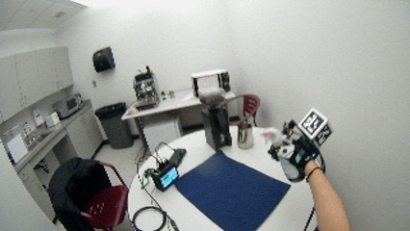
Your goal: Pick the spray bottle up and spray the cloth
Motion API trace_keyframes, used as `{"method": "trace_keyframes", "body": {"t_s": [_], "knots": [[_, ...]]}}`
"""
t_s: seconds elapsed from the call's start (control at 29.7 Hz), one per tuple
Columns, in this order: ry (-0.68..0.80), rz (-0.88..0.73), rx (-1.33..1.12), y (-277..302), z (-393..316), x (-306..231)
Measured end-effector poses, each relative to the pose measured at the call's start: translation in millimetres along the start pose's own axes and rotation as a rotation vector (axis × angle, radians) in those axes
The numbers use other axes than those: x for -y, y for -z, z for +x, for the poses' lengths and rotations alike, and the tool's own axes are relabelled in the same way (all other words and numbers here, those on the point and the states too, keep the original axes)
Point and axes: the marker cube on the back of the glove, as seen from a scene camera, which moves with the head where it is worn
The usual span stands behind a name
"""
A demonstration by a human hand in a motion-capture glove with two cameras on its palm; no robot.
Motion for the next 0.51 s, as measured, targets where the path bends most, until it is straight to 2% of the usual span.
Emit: {"method": "trace_keyframes", "body": {"t_s": [0.17, 0.51], "knots": [[-0.066, -0.076, -0.026, -28, 17, 7], [0.008, -0.016, -0.063, 17, -64, 31]]}}
